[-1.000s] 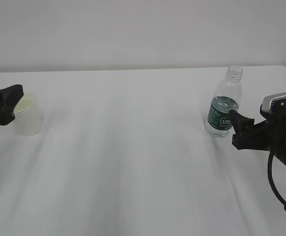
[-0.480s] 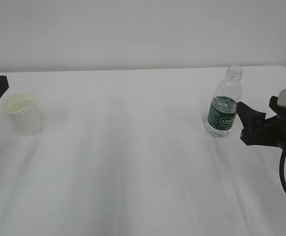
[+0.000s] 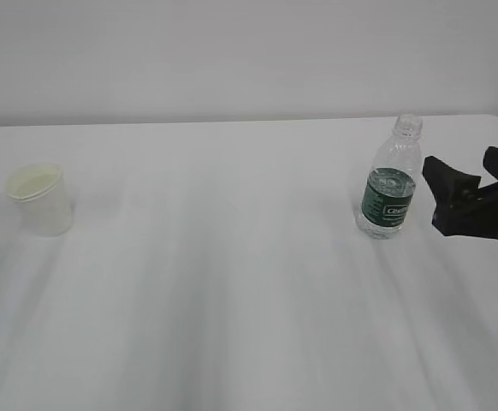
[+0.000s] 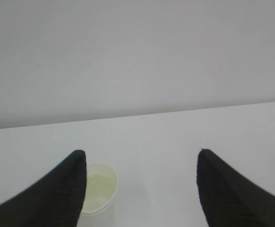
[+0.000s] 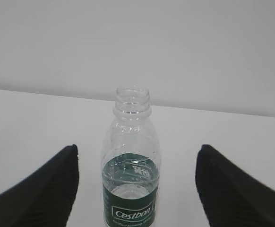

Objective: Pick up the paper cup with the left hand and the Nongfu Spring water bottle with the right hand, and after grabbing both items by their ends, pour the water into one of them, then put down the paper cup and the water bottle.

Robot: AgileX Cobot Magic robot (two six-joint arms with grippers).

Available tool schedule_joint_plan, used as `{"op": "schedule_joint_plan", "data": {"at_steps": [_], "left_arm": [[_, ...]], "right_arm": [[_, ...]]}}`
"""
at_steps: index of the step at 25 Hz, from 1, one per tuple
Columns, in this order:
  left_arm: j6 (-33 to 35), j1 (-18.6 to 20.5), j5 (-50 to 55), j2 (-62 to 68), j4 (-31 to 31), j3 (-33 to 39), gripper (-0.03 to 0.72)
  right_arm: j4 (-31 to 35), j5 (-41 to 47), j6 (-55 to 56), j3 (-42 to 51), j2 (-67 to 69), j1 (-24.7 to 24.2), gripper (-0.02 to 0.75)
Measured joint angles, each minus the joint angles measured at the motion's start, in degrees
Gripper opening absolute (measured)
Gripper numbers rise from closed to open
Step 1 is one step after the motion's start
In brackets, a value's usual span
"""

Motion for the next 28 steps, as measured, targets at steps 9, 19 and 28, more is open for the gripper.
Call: {"op": "schedule_joint_plan", "data": {"at_steps": [9, 19, 28], "left_arm": [[0.0, 0.0, 6.85, -6.81, -0.24, 0.04, 0.521], [0.0, 0.0, 17.3, -11.24, -0.01, -2.97, 0.518], [0.0, 0.0, 21.77, -16.62, 0.07, -3.08, 0.515]], "right_arm": [[0.0, 7.3, 0.0, 0.14, -7.59, 0.0, 0.587], [0.0, 15.73, -0.61, 0.22, -15.88, 0.0, 0.587], [0.0, 26.89, -4.11, -0.72, -24.98, 0.0, 0.587]]}}
